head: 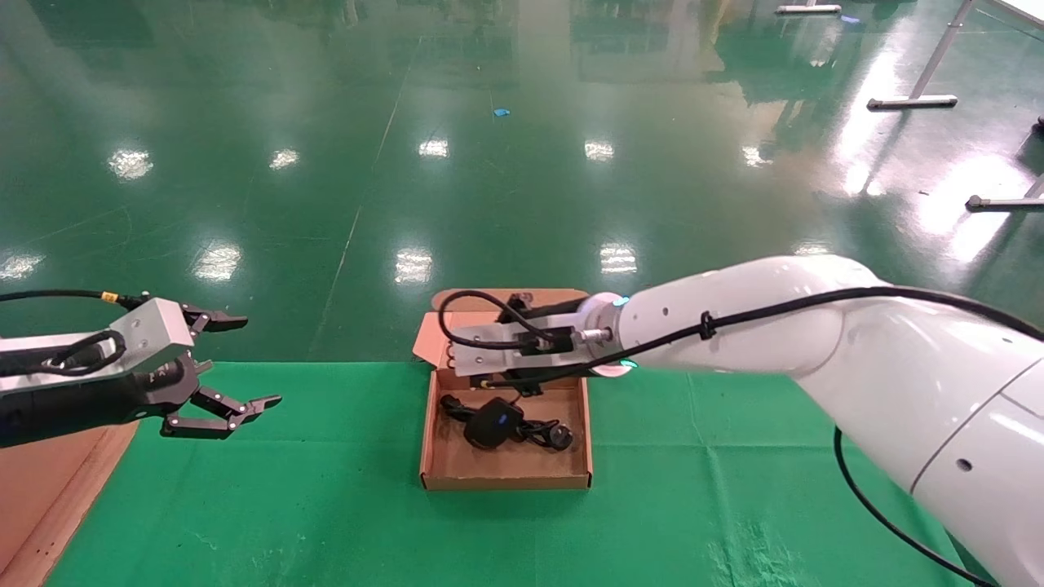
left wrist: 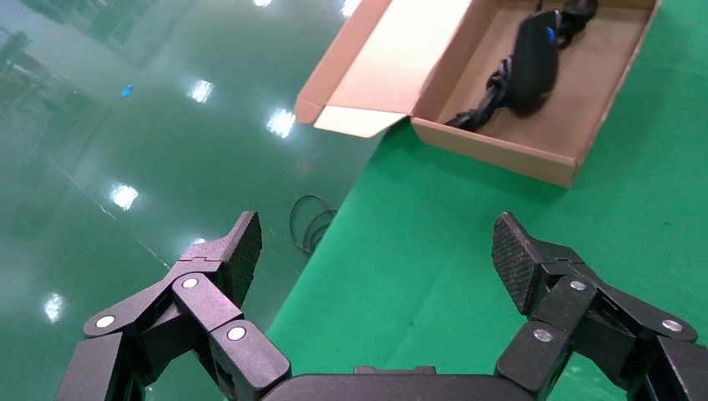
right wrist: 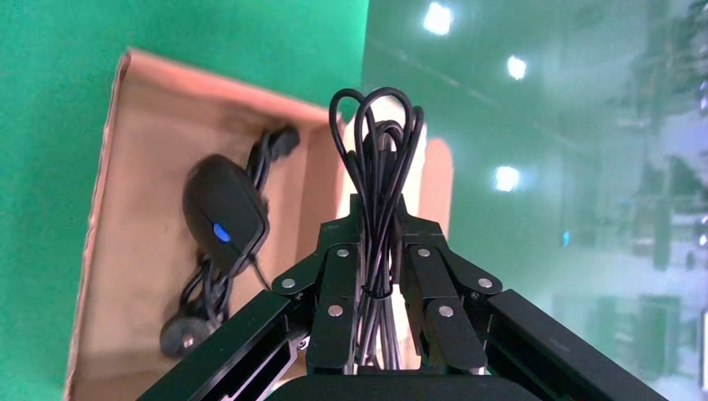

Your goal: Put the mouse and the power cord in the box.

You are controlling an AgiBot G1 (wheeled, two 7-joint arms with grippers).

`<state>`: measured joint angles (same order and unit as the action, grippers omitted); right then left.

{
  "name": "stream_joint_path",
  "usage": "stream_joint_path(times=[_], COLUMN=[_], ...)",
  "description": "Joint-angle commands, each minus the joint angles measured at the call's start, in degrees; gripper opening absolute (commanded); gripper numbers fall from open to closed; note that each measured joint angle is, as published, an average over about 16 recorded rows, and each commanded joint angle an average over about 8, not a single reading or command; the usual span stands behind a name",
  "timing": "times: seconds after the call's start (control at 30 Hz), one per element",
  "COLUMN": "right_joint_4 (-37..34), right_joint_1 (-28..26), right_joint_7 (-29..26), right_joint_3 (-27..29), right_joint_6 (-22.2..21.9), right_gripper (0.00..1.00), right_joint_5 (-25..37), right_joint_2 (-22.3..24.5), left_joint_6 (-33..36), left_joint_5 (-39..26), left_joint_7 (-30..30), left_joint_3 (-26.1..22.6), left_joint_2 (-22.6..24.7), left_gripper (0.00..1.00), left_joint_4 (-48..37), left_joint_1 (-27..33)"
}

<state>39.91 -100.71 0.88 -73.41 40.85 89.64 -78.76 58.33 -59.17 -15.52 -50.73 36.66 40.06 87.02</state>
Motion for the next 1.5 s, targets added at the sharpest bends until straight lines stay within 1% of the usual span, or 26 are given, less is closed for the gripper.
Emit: stream_joint_path(times=[0.03,0.2,0.7,0.87,1.0,1.5], right_joint_4=[-0.7,-1.3,-0.8,0.1,1.4,10.1], right_joint_1=[0.3,0.6,0.4,1.1,3.1,12.8], right_joint_7=[-0.6,-1.0,-0.7,-0.9,-1.5,-4.2], right_joint_3=[-1.4,-2.4,-1.5,-0.4,2.7,17.4], right_joint_6=[-1.1,-2.2,-1.2,-0.3,2.2,13.6], right_gripper=[1.0,1.0,1.0,1.0,1.0,1.0], right_joint_5=[-0.7,-1.6,-1.0,-1.9,-4.2,-15.9], right_joint_2=[0.0,0.0,0.4,1.4,3.1,14.0], left_joint_6=[0.0,0.3,0.2,1.3,3.0,9.8], left_joint_5=[-0.2,-0.1,-0.2,0.5,1.6,6.0], left_joint_7=[-0.2,-0.4,-0.2,0.8,2.5,9.1], left_joint_3=[-0.1,0.0,0.0,1.3,3.5,12.2], left_joint_2=[0.3,0.2,0.3,0.3,0.1,-0.4], left_gripper=[1.0,1.0,1.0,1.0,1.0,1.0], left_joint_4=[-0.6,-1.1,-0.6,0.8,2.9,11.4], left_joint_1=[0.2,0.2,0.2,-0.8,-2.4,-8.8])
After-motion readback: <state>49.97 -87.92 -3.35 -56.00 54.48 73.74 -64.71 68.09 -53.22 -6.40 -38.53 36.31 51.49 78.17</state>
